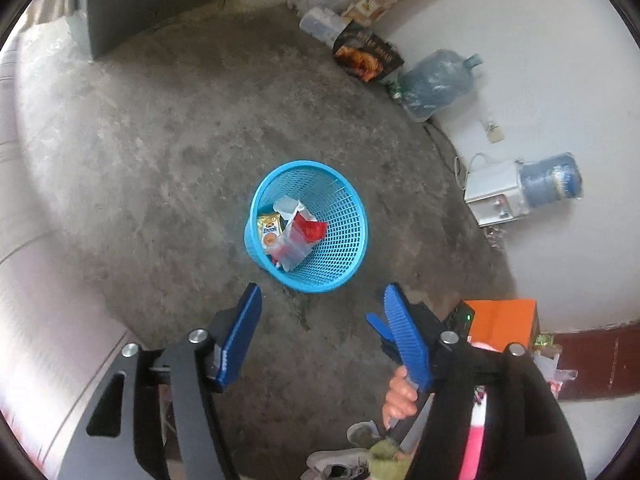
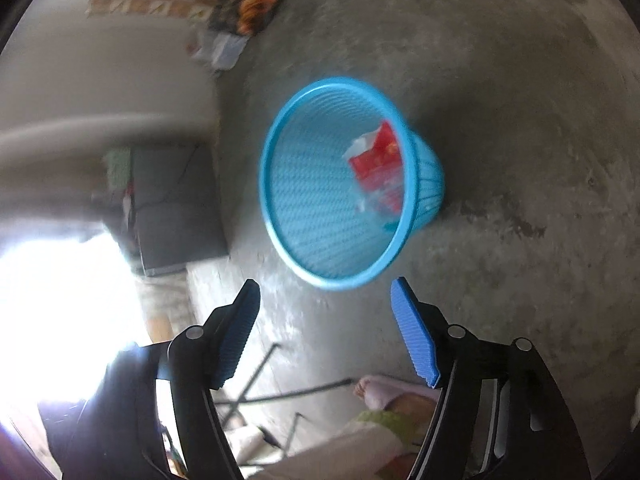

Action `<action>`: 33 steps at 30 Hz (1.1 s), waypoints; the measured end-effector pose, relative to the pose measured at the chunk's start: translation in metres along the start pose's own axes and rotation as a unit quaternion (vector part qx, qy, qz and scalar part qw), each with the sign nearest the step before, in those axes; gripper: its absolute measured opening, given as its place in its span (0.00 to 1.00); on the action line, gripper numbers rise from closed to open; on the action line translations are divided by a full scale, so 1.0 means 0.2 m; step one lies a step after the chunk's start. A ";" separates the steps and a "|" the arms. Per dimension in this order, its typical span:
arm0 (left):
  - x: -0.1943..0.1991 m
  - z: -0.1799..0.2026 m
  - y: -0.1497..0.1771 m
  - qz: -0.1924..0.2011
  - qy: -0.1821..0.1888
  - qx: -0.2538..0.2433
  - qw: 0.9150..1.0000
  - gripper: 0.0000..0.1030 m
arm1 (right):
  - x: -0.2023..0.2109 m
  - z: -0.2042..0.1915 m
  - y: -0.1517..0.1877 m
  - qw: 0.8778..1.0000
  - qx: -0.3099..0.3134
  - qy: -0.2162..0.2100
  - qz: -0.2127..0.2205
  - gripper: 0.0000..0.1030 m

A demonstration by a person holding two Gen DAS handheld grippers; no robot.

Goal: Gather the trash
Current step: 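Move both open tools back over the table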

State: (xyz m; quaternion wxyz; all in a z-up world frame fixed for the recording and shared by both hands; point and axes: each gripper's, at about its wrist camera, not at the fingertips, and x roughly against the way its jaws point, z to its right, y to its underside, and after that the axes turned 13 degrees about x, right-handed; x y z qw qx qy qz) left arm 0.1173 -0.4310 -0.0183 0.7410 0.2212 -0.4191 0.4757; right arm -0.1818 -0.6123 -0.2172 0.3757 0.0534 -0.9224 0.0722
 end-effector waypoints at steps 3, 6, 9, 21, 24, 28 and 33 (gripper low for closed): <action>0.26 -0.07 0.15 0.040 0.011 -0.018 0.999 0.71 | 0.08 -0.19 0.04 0.997 0.078 0.010 -0.002 0.68; 0.50 -0.20 0.31 0.102 0.014 -0.020 0.994 0.77 | 0.15 -0.44 0.10 0.983 0.178 0.033 0.001 0.72; 0.73 -0.38 0.48 0.176 0.014 -0.005 0.984 0.82 | 0.22 -0.67 0.19 0.965 0.261 0.030 0.003 0.74; 1.30 -1.03 1.20 0.398 -0.073 0.124 0.906 0.91 | 0.11 -1.32 0.73 0.886 0.451 -0.062 -0.088 0.76; 1.37 -1.15 1.33 0.429 -0.104 0.134 0.887 0.91 | 0.05 -1.47 0.90 0.860 0.488 -0.082 -0.124 0.76; 1.44 -1.29 1.44 0.456 -0.130 0.154 0.867 0.91 | -0.01 -1.62 1.12 0.830 0.525 -0.104 -0.157 0.76; 1.51 -1.44 1.53 0.487 -0.137 0.178 0.844 0.91 | -0.06 -1.76 1.37 0.797 0.560 -0.121 -0.191 0.76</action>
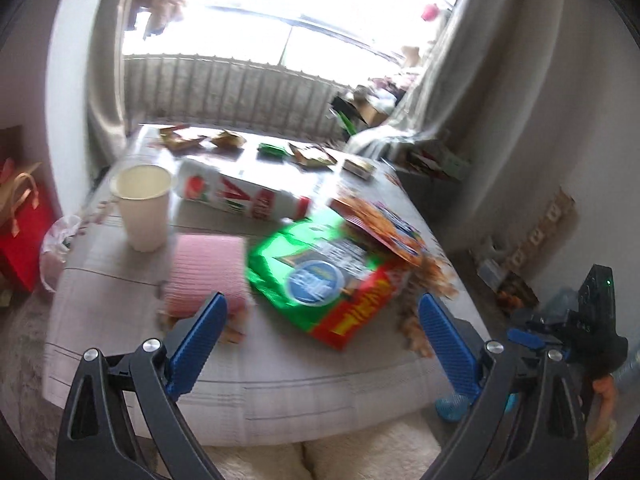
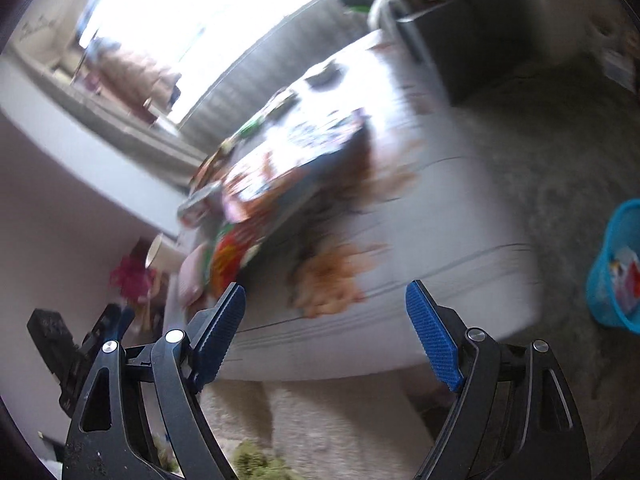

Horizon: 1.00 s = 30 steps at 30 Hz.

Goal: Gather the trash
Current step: 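Move both open tools back over the table, then grasp the pink sponge with the right tool while the left tool grasps the paper cup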

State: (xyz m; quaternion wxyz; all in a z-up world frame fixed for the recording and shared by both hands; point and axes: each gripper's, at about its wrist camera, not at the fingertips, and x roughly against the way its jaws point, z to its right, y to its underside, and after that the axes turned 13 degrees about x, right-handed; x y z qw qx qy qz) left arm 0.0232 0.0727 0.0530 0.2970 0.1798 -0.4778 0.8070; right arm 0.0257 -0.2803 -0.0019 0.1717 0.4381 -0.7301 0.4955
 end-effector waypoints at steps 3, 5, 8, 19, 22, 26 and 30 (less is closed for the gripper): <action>0.01 -0.10 -0.03 0.015 -0.008 0.015 1.000 0.91 | -0.12 -0.14 -0.01 0.999 0.023 -0.019 -0.024 0.76; 0.00 -0.16 -0.04 0.022 -0.017 0.025 0.999 0.91 | -0.15 -0.20 -0.01 0.998 0.035 -0.029 -0.036 0.76; -0.01 -0.25 -0.05 0.025 -0.028 0.039 0.999 0.91 | -0.22 -0.33 -0.01 0.996 0.059 -0.051 -0.050 0.76; -0.06 -0.55 -0.23 0.060 -0.052 0.093 0.993 0.91 | -0.47 -0.92 -0.15 0.968 0.217 -0.089 -0.090 0.76; -0.13 -0.60 -0.32 0.069 -0.056 0.092 0.992 0.91 | -0.56 -1.03 -0.17 0.961 0.245 -0.078 -0.104 0.76; -0.25 -0.64 -0.44 0.066 -0.064 0.080 0.993 0.91 | -0.66 -1.10 -0.19 0.958 0.258 -0.061 -0.108 0.76; -0.39 -0.63 -0.49 0.050 -0.086 0.038 0.994 0.91 | -0.74 -1.10 -0.21 0.961 0.248 -0.059 -0.109 0.76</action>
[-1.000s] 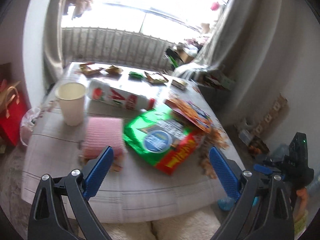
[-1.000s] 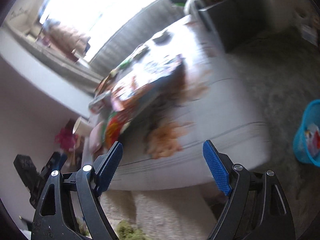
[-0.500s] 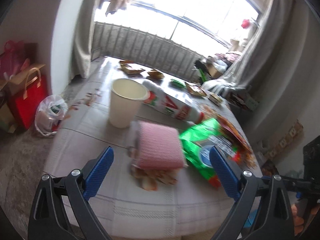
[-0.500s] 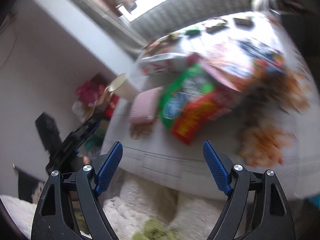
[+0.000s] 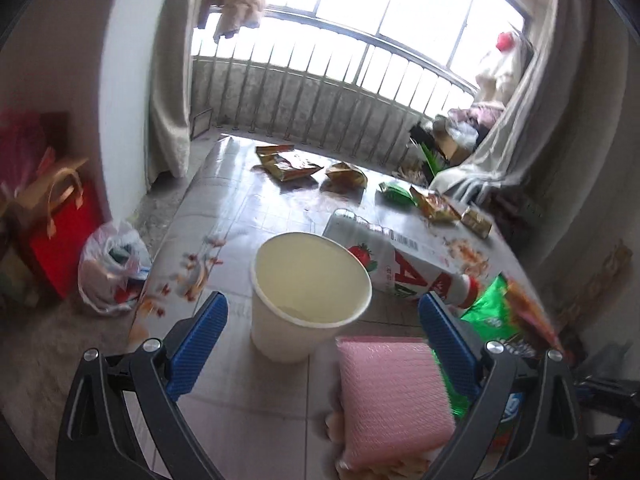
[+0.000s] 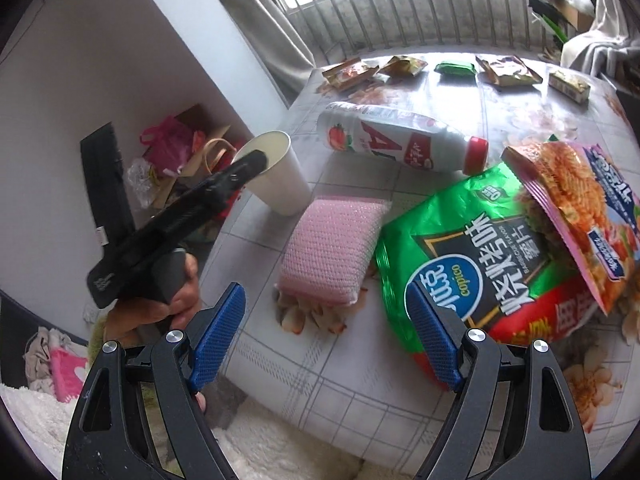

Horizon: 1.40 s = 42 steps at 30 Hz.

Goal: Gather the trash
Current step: 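Grasp the pink sponge with the right tool while the left tool grasps the paper cup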

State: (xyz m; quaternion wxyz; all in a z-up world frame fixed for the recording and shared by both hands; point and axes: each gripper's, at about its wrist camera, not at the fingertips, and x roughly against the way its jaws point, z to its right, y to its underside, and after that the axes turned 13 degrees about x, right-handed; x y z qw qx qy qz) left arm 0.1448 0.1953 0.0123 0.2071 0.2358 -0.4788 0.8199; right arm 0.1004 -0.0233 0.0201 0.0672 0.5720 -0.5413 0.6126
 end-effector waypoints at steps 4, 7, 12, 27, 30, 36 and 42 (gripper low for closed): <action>-0.08 0.01 -0.01 0.001 -0.022 -0.019 1.000 0.90 | -0.02 0.04 0.00 1.000 -0.008 0.005 -0.011 0.76; -0.12 0.01 -0.03 0.006 -0.031 -0.032 0.999 0.82 | -0.04 0.06 0.00 1.000 -0.018 0.002 -0.012 0.76; -0.16 0.00 -0.04 0.007 -0.043 -0.034 0.998 0.70 | -0.06 0.07 0.00 0.999 -0.030 -0.003 -0.015 0.76; 0.09 -0.18 0.01 0.020 -0.068 0.009 0.997 0.69 | -0.30 -0.05 -0.14 0.998 0.018 0.037 -0.050 0.78; 0.14 -0.25 0.03 0.013 -0.066 0.037 0.997 0.69 | -0.38 -0.07 -0.18 0.997 0.026 0.038 -0.058 0.82; 0.21 -0.32 0.03 0.012 -0.071 0.064 0.995 0.69 | -0.55 -0.11 -0.24 0.993 0.047 0.072 -0.080 0.84; 0.23 -0.33 0.04 0.011 -0.071 0.066 0.995 0.69 | -0.64 -0.16 -0.22 0.988 0.087 0.086 -0.095 0.79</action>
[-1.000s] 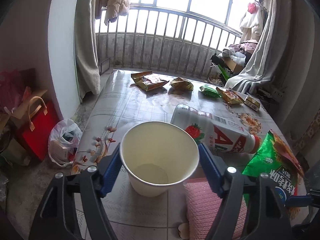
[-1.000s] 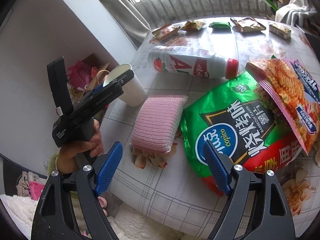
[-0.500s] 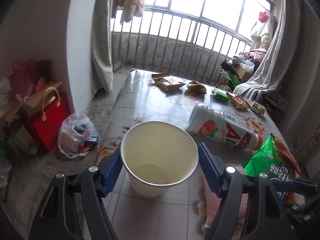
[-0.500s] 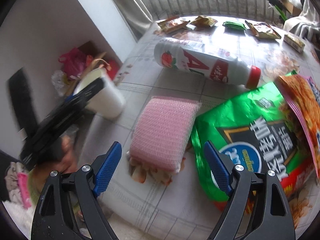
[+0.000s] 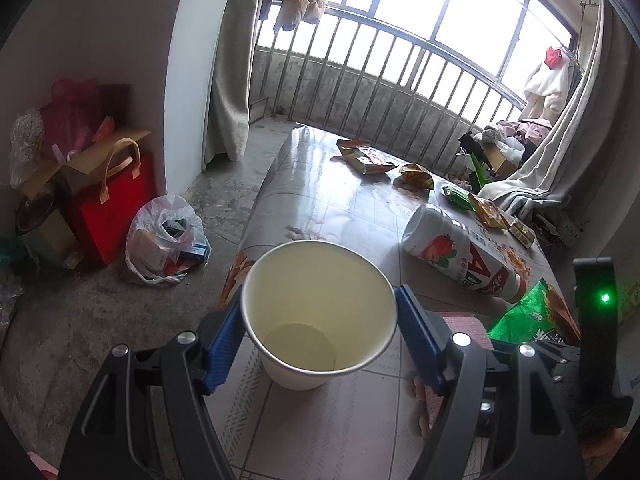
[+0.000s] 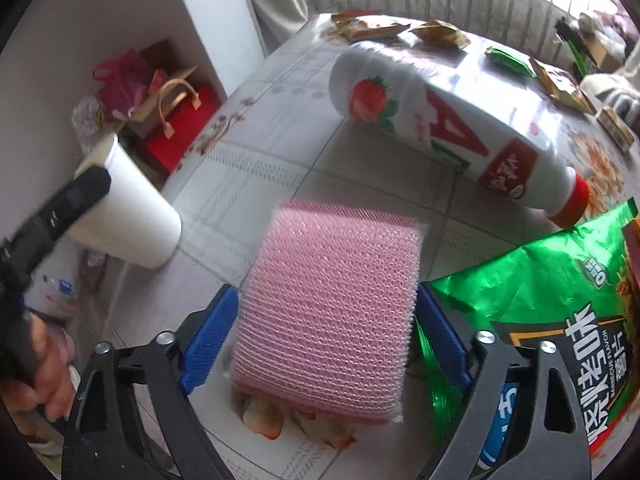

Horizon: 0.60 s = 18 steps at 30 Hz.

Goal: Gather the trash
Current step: 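Grasp the pink sponge with the right tool while the left tool grasps the paper cup, then lift the sponge and cup and carry them toward the blue wastebasket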

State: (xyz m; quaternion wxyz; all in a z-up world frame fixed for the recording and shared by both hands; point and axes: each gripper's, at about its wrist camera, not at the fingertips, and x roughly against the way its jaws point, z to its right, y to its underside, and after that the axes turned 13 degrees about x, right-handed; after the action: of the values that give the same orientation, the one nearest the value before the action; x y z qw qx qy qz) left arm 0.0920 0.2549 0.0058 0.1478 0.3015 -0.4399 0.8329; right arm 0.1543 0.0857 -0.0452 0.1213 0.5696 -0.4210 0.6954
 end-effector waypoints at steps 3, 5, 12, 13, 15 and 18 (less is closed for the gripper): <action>0.00 0.00 0.00 0.001 -0.001 -0.001 1.000 0.69 | 0.03 -0.03 0.04 1.000 0.026 -0.006 0.000 0.77; 0.01 0.00 0.01 0.001 -0.001 -0.001 1.000 0.69 | 0.04 -0.04 0.07 0.999 0.035 -0.012 -0.002 0.77; 0.03 0.02 0.03 -0.002 -0.002 -0.007 1.000 0.69 | 0.11 -0.02 0.17 0.998 0.016 -0.054 0.001 0.74; 0.03 0.03 0.04 -0.003 -0.003 -0.008 1.000 0.69 | 0.12 -0.02 0.19 0.998 0.010 -0.061 0.003 0.73; 0.04 0.03 0.05 -0.005 -0.002 -0.007 1.000 0.69 | 0.15 -0.01 0.20 0.997 0.003 -0.071 0.009 0.73; 0.07 0.05 0.06 -0.006 -0.002 -0.009 1.000 0.68 | 0.20 0.00 0.23 0.996 -0.006 -0.081 0.019 0.72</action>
State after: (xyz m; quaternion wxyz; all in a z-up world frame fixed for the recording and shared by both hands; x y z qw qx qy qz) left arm 0.0787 0.2392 0.0103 0.1550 0.3045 -0.4454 0.8276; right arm 0.1109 0.0442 -0.0296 0.0768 0.6155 -0.4440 0.6466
